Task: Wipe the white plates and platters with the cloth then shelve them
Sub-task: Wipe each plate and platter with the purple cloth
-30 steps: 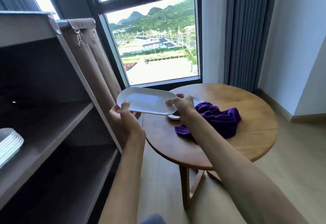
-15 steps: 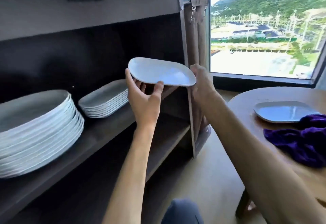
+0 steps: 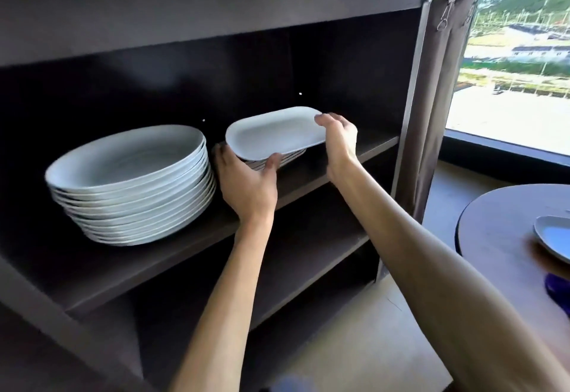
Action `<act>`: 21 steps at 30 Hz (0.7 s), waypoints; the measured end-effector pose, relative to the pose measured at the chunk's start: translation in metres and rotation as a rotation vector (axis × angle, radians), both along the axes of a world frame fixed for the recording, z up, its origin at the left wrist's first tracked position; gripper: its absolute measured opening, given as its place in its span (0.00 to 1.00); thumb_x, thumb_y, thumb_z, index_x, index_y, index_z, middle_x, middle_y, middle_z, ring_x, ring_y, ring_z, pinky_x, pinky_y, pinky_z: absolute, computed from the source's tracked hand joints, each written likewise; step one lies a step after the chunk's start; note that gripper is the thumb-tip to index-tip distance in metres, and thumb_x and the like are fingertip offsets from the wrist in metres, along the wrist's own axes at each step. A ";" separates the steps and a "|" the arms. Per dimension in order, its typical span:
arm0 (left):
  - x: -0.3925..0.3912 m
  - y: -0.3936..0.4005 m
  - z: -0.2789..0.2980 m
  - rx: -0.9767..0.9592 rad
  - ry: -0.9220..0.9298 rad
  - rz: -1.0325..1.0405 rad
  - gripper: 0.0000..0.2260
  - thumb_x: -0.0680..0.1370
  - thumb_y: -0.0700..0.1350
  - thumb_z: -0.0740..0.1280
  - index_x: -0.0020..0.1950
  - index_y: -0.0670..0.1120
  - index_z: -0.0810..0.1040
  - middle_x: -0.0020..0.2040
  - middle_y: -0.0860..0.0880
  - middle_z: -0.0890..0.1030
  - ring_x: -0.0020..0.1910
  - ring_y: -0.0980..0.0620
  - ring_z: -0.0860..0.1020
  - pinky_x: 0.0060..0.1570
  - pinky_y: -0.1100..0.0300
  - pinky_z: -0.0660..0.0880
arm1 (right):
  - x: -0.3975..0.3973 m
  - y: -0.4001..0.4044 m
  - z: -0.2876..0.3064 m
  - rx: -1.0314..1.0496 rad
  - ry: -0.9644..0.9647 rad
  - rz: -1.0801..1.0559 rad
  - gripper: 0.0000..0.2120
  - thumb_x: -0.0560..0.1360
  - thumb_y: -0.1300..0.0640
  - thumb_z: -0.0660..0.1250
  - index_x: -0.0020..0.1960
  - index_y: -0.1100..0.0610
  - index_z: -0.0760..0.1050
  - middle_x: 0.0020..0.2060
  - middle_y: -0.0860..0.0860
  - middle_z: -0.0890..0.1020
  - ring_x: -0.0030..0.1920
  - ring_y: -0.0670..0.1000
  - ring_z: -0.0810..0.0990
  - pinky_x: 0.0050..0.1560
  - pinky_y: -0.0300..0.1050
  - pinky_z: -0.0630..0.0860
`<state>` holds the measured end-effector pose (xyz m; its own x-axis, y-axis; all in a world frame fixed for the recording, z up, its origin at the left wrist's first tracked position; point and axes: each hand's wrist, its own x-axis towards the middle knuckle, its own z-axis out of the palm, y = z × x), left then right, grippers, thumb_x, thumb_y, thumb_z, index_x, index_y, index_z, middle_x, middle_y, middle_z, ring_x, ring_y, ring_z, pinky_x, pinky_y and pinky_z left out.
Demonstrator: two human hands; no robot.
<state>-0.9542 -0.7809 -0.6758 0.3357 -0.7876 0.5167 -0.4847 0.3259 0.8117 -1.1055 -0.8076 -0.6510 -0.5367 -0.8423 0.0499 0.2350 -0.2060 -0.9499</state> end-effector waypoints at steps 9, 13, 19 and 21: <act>-0.003 -0.011 0.002 -0.017 0.050 0.097 0.31 0.75 0.51 0.76 0.73 0.39 0.72 0.71 0.44 0.76 0.69 0.46 0.75 0.60 0.60 0.69 | 0.010 -0.041 -0.006 0.049 0.097 0.085 0.31 0.74 0.54 0.70 0.76 0.56 0.67 0.69 0.51 0.75 0.63 0.48 0.72 0.62 0.43 0.66; -0.002 -0.011 0.001 -0.012 0.033 0.117 0.29 0.78 0.49 0.73 0.73 0.34 0.70 0.71 0.39 0.74 0.71 0.43 0.73 0.66 0.59 0.66 | 0.017 -0.050 -0.012 0.037 0.187 0.068 0.27 0.76 0.55 0.67 0.75 0.55 0.69 0.66 0.50 0.76 0.63 0.49 0.75 0.61 0.41 0.69; -0.002 -0.012 0.000 -0.010 0.019 0.146 0.27 0.78 0.48 0.72 0.72 0.35 0.72 0.69 0.40 0.77 0.68 0.43 0.75 0.66 0.56 0.70 | 0.018 -0.058 -0.015 0.058 0.270 0.026 0.24 0.79 0.56 0.62 0.74 0.55 0.70 0.65 0.52 0.78 0.64 0.52 0.77 0.69 0.48 0.73; -0.002 -0.013 -0.001 -0.007 0.019 0.155 0.27 0.78 0.48 0.73 0.71 0.35 0.72 0.68 0.40 0.78 0.67 0.43 0.76 0.66 0.56 0.70 | 0.018 -0.060 -0.016 0.066 0.283 0.028 0.24 0.78 0.56 0.62 0.74 0.55 0.70 0.64 0.53 0.79 0.62 0.52 0.78 0.67 0.48 0.74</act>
<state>-0.9565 -0.7943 -0.6767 0.4624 -0.7218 0.5149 -0.5146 0.2544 0.8188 -1.0877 -0.8675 -0.6669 -0.4857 -0.8629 0.1395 -0.0369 -0.1392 -0.9896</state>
